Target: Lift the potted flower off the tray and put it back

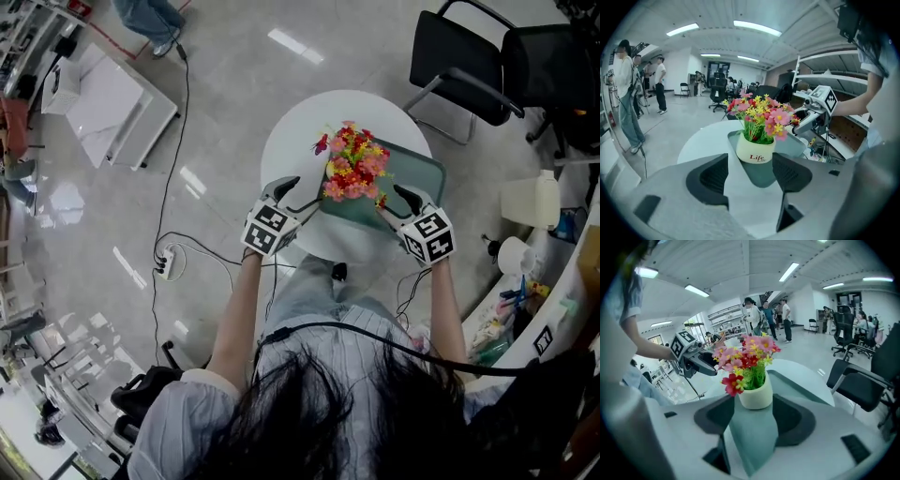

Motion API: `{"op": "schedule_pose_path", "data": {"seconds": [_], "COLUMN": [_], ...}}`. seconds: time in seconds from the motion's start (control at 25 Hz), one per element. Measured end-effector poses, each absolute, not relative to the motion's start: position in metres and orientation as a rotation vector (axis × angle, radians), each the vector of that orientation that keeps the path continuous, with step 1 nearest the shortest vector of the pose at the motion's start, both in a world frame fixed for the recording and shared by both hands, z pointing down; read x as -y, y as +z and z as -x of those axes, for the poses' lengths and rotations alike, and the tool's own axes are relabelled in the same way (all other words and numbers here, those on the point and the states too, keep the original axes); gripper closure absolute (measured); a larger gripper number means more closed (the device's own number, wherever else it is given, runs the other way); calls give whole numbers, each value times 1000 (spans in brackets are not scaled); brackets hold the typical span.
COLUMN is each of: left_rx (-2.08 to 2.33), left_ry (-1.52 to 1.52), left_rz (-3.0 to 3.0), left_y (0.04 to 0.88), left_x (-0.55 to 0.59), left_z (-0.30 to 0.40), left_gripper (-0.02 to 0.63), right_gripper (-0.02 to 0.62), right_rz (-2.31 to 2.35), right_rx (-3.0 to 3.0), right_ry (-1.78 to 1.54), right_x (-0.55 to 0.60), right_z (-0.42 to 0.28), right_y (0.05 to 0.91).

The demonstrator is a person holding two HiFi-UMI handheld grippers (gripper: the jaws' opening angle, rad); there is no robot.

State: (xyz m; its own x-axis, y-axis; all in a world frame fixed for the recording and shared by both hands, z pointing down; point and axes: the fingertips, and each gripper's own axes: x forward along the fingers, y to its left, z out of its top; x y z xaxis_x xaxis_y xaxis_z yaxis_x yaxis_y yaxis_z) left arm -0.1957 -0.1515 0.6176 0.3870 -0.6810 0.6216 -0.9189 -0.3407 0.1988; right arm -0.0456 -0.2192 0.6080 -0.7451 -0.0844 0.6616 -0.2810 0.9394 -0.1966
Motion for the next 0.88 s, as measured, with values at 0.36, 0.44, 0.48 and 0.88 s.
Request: {"op": "schedule_pose_path", "data": {"seconds": [0.36,0.44,0.48,0.88], "left_rx": [1502,1528,1536,1608], "left_ry": [480,441,424,319], "left_rz": [-2165,-2170,-2175,-2263], "left_y": [566,556,551,500], "left_x": [117,111,107,62], "left_z": [188,183,179,146], "left_gripper": [346,365,369,444], "right_gripper": [334,344,348,451], "right_rz": [-367,-373,-373,-395], "right_rx": [2531,2559,2572,2672], "right_ry": [425,419,416,443], "right_x": [186,177,171,115], "right_z": [43,44,44,24], "right_y": [557,546,541,512]}}
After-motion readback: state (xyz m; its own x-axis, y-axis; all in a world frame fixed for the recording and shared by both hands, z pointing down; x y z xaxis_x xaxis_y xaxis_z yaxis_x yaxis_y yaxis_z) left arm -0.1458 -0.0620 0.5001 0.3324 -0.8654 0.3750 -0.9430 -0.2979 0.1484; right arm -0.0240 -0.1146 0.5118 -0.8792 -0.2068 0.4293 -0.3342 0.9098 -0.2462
